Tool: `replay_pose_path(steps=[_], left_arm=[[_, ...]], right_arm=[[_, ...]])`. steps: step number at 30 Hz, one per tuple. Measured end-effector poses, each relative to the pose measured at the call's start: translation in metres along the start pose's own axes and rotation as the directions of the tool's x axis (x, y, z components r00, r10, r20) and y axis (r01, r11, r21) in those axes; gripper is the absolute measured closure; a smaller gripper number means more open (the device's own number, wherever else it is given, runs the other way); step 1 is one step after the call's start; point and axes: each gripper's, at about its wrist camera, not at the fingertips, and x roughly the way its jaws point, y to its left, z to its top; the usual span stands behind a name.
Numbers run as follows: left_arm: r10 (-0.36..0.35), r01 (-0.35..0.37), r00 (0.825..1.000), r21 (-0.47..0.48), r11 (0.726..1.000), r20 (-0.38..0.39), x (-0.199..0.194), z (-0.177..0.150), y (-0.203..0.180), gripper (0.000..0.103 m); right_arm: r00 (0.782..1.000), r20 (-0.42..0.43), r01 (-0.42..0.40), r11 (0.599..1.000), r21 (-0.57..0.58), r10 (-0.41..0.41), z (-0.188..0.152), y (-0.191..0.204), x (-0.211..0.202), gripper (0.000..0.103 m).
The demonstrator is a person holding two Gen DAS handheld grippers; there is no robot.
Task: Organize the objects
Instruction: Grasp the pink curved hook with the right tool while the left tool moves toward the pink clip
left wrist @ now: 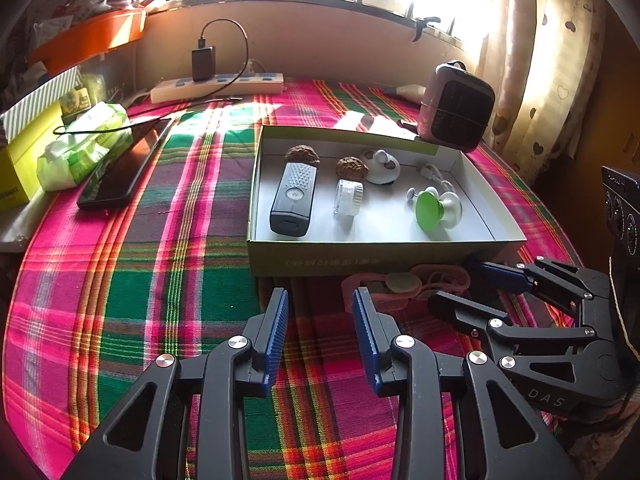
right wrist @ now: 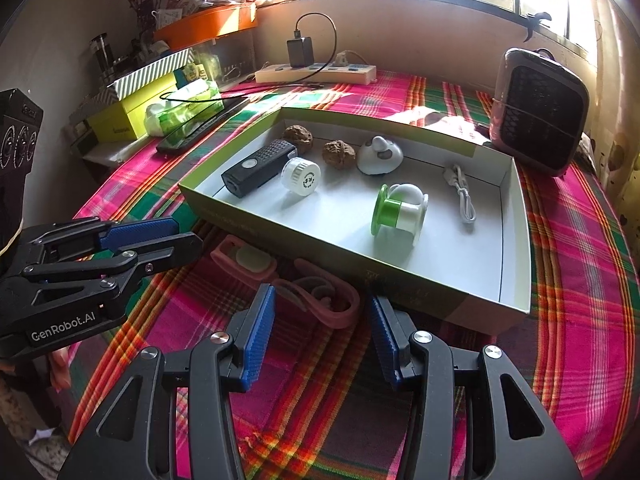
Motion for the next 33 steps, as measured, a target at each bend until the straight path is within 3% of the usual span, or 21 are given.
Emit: replay_pose_path(steps=[6,11,22,27,33], left_arm=[[0.000,0.000,1.000,0.000,1.000,0.000,0.000,0.000,0.001,0.072],[-0.005,0.005,1.000,0.004,1.000,-0.003,0.001,0.000,0.001,0.072],[-0.014,0.014,1.000,0.016,1.000,-0.016,0.007,0.002,-0.001,0.072],[-0.013,0.013,1.000,0.016,1.000,-0.016,0.007,0.003,-0.001,0.072],[-0.013,0.014,1.000,0.016,1.000,-0.020,0.009,0.003,-0.001,0.072]], right_arm=[[0.999,-0.019,-0.040,0.998,-0.049,0.040,-0.004,0.010,-0.001,0.055],[1.000,-0.031,-0.002,0.999,-0.040,0.001,-0.001,0.008,0.005,0.055],[0.999,-0.033,-0.009,0.996,-0.094,0.005,0.004,0.019,0.014,0.055],[1.000,-0.025,0.007,0.996,-0.087,-0.009,0.003,0.016,0.011,0.069],[1.000,-0.018,0.016,0.997,-0.070,-0.018,0.001,0.013,0.008,0.074]])
